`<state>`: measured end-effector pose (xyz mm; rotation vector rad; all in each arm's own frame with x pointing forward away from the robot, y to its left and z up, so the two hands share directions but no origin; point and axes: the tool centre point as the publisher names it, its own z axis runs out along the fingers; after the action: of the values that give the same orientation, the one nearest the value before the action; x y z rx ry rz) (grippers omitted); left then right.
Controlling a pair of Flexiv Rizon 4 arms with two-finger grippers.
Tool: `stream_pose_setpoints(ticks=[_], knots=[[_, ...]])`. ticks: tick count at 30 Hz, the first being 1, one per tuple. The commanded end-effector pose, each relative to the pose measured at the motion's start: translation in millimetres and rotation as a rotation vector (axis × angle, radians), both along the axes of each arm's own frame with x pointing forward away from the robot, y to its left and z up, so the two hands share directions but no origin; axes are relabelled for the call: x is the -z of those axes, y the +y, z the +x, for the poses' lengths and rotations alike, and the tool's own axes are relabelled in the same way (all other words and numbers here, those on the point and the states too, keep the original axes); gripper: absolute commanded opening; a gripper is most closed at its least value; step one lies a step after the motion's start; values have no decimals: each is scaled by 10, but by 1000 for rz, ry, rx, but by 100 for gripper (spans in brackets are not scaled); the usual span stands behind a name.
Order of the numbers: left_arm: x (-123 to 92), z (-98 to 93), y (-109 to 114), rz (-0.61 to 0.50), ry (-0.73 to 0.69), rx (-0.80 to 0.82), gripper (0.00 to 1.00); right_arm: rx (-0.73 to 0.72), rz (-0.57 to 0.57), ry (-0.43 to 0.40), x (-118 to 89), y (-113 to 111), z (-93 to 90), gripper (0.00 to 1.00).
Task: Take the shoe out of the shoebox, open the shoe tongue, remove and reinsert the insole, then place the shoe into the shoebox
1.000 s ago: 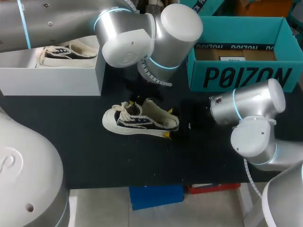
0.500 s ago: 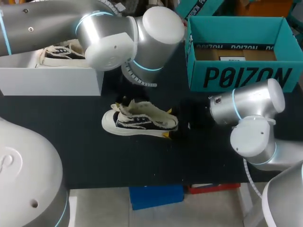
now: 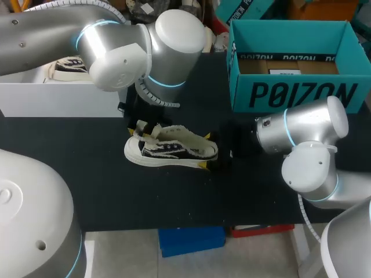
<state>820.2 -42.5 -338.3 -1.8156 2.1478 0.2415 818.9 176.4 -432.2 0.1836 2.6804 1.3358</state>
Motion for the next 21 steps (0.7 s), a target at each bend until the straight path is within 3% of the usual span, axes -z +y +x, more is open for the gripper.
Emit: stream_pose_setpoints(ticks=[1,13,21], knots=[[14,-17,145,-33,4,-4,100,1,-1,1,5,-15,6,0],[187,3,439,-52,32,-44,100,1,-1,1,5,-15,6,0],[324,66,477,-72,45,-47,100,1,-1,1,5,-15,6,0]])
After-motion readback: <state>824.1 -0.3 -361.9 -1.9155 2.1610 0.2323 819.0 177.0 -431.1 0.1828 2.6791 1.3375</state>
